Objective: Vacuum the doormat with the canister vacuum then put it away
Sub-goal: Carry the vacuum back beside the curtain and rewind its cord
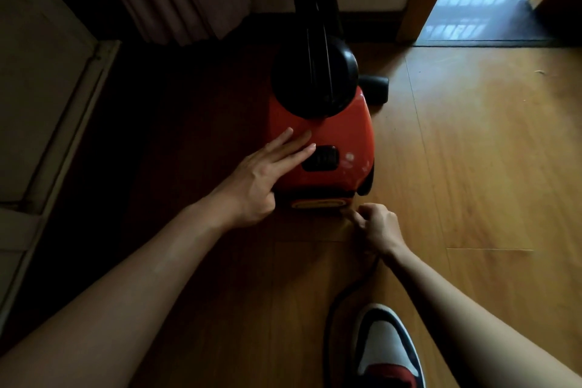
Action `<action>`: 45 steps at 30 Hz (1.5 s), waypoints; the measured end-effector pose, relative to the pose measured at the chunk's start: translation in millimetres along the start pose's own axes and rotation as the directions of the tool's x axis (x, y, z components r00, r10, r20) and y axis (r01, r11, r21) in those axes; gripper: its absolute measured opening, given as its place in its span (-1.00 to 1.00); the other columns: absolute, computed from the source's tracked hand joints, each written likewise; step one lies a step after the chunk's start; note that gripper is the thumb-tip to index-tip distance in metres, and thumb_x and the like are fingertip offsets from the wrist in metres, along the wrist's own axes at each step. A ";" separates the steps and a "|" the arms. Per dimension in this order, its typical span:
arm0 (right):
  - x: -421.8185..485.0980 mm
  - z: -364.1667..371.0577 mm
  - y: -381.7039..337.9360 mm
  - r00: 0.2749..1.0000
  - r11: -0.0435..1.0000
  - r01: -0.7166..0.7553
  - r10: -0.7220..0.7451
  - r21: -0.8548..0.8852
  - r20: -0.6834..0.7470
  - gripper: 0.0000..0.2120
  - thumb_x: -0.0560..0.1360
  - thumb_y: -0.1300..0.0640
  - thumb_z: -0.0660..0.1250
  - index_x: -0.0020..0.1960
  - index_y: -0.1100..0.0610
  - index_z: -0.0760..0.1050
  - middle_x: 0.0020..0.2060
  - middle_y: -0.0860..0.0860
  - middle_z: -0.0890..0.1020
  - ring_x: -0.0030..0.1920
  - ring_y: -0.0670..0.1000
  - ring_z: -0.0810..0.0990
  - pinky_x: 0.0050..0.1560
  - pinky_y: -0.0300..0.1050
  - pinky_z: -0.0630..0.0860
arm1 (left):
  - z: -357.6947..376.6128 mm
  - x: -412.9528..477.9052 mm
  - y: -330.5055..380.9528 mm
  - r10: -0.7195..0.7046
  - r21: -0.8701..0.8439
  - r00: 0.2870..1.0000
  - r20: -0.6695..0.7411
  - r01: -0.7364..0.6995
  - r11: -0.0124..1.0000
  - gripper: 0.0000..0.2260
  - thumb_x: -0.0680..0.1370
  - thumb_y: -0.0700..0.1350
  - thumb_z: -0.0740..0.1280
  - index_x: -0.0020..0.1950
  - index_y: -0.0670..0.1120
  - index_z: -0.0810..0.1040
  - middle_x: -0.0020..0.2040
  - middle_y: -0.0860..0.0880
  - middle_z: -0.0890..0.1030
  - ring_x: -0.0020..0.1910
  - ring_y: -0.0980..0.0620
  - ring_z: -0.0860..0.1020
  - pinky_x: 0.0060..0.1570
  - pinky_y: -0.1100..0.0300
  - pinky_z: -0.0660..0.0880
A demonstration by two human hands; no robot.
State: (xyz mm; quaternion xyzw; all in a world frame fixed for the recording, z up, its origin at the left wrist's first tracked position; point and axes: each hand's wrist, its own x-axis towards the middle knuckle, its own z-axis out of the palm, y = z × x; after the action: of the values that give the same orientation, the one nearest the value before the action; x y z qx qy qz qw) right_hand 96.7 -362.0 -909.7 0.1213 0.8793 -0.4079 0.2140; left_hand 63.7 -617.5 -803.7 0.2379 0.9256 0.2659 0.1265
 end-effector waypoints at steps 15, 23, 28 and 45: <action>-4.5 0.6 -31.7 0.893 0.548 -0.434 0.368 0.715 0.260 -0.70 0.60 0.32 0.16 0.26 0.40 0.49 -0.43 -0.02 0.30 -0.49 -0.09 0.22 -0.48 -0.19 0.14 | 1.2 0.1 -0.9 0.017 -0.017 1.000 -0.021 -0.018 1.000 -0.06 0.32 -0.55 0.15 0.61 0.08 0.07 0.59 0.20 -0.02 0.55 0.29 -0.22 0.43 0.37 -0.21; -35.6 -29.9 -42.3 0.946 0.590 -0.321 0.231 0.741 0.226 -0.72 0.66 0.04 0.21 -0.20 0.10 0.44 -0.46 -0.07 0.27 -0.48 -0.10 0.19 -0.42 -0.17 0.09 | -0.3 -0.6 0.2 0.013 -0.030 1.000 -0.023 -0.014 0.999 -0.07 0.34 -0.56 0.14 0.61 0.08 0.09 0.59 0.19 -0.01 0.55 0.31 -0.22 0.39 0.43 -0.24; -52.5 -29.9 -55.9 0.990 0.760 -0.140 0.111 0.635 0.085 -0.65 0.68 0.01 0.13 -0.19 0.13 0.48 -0.52 -0.09 0.33 -0.53 -0.09 0.24 -0.49 -0.18 0.16 | -1.4 -1.0 1.4 0.011 -0.018 1.000 -0.018 -0.011 1.000 -0.08 0.35 -0.54 0.16 0.61 0.09 0.07 0.58 0.22 -0.04 0.54 0.31 -0.23 0.41 0.36 -0.23; -81.3 46.6 -95.3 0.952 0.834 0.275 -0.305 0.478 -0.016 -0.75 0.70 0.08 0.11 0.09 0.14 0.54 -0.08 0.03 0.64 -0.11 -0.02 0.60 -0.09 -0.08 0.54 | -0.9 -0.8 1.6 0.021 -0.019 1.000 -0.020 -0.022 1.000 -0.18 0.38 -0.37 0.17 0.60 0.06 0.10 0.59 0.16 0.00 0.59 0.16 -0.15 0.56 -0.07 0.00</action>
State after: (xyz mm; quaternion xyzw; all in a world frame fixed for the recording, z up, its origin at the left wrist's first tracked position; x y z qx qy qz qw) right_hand 144.1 -461.8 -834.5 0.0227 0.7536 -0.6418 0.1400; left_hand 64.6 -617.0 -802.0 0.2440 0.9216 0.2782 0.1168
